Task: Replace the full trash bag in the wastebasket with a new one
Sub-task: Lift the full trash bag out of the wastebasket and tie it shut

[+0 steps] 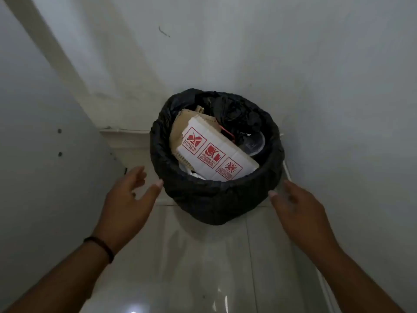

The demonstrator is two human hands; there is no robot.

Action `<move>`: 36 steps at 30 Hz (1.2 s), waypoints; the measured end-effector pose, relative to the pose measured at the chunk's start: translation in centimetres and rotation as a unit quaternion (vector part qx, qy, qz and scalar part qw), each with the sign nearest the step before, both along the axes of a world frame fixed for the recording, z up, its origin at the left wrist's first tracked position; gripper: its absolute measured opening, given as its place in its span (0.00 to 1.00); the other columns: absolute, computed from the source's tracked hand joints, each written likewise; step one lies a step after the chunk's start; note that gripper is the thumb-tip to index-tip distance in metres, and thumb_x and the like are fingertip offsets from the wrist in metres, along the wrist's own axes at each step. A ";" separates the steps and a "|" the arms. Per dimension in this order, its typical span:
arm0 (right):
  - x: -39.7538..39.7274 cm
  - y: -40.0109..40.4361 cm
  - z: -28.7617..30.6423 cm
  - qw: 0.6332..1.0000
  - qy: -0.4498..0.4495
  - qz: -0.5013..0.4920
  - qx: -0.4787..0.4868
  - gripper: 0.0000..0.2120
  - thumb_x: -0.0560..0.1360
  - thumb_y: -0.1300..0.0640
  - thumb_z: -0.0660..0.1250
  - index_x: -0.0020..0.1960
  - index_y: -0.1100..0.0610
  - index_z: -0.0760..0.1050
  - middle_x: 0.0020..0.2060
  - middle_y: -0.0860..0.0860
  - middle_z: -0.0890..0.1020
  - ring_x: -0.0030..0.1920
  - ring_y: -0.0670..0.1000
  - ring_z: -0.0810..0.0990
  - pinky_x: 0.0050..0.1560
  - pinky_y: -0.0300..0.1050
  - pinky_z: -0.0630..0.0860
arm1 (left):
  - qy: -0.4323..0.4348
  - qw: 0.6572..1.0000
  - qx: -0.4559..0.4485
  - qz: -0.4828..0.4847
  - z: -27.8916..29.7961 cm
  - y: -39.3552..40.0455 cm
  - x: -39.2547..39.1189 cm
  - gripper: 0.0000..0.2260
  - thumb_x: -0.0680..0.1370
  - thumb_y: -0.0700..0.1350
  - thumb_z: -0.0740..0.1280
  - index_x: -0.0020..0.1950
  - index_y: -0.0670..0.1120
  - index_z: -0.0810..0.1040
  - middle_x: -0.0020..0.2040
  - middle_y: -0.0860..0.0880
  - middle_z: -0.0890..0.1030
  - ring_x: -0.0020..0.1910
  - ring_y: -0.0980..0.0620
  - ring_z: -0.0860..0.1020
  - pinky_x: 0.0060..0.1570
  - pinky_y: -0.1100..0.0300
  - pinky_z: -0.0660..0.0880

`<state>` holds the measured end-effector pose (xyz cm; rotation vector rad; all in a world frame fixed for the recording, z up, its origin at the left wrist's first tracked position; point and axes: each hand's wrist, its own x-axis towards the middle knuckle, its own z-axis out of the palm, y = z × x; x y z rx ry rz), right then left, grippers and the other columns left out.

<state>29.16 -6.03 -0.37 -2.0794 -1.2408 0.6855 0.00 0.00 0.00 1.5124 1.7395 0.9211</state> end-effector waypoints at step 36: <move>-1.9 5.7 -1.4 0.956 0.286 -0.028 -0.059 0.13 0.74 0.62 0.63 0.57 0.64 0.73 0.40 0.59 0.82 0.28 0.53 0.81 0.28 0.44 0.78 | -0.250 0.962 -0.074 0.082 -3.9 6.2 0.5 0.26 0.74 0.51 0.69 0.67 0.40 0.69 0.54 0.44 0.79 0.53 0.44 0.79 0.52 0.48 0.78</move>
